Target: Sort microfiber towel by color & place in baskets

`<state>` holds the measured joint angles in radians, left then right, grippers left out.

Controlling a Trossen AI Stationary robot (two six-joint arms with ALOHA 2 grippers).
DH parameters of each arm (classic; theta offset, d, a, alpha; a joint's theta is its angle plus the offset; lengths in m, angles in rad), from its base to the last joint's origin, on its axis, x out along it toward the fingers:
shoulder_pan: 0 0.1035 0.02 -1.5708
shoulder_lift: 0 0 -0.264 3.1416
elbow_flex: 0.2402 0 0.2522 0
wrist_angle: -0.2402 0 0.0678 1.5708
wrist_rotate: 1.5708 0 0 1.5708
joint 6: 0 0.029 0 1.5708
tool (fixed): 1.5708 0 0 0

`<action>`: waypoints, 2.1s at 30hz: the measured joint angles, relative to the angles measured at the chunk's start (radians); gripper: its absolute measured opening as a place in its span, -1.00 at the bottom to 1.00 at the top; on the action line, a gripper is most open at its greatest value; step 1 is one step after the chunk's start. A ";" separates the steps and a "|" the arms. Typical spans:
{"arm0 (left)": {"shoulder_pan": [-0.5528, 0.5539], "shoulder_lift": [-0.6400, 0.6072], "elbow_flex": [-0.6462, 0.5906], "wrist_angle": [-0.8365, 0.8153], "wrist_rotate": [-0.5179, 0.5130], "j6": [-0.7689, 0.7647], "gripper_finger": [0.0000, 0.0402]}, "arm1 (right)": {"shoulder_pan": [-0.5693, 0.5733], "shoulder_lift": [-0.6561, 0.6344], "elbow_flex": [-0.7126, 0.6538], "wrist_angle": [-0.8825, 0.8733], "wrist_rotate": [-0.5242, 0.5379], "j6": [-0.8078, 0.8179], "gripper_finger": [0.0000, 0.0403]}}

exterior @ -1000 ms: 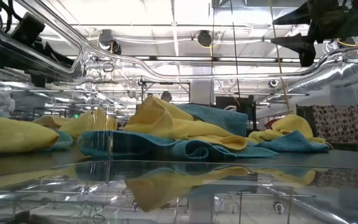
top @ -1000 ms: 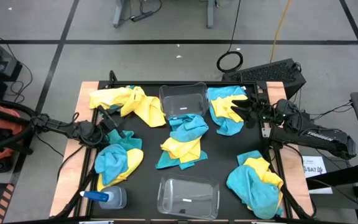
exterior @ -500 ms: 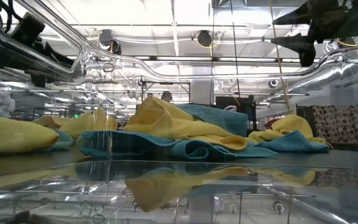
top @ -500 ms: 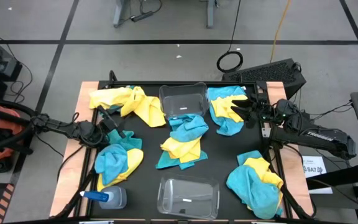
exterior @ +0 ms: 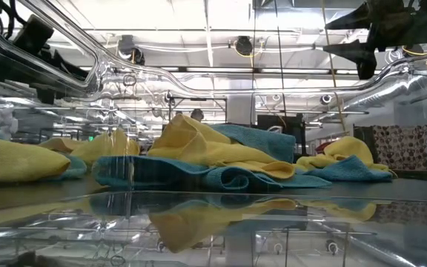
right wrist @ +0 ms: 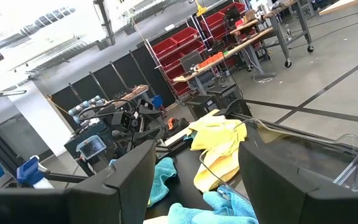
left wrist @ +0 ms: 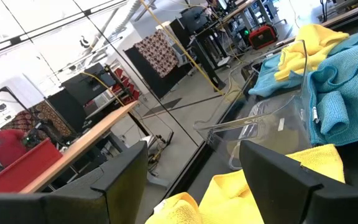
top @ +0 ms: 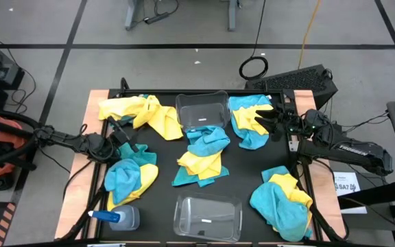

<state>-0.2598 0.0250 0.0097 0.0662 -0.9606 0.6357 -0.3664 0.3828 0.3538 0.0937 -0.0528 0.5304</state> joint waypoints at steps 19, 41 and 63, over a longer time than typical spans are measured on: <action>0.000 0.000 0.000 0.000 0.000 0.000 0.29 | 0.000 0.000 0.000 0.000 0.000 0.000 0.10; 0.000 0.000 0.000 0.000 0.000 0.000 0.29 | 0.000 0.000 0.000 0.016 0.001 0.011 0.10; 0.000 0.000 0.000 0.000 0.000 0.000 0.29 | 0.002 0.276 0.032 0.488 -0.050 -0.167 0.10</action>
<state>-0.2599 0.0250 0.0100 0.0660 -0.9606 0.6357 -0.3649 0.6588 0.3860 0.5816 -0.1031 0.3634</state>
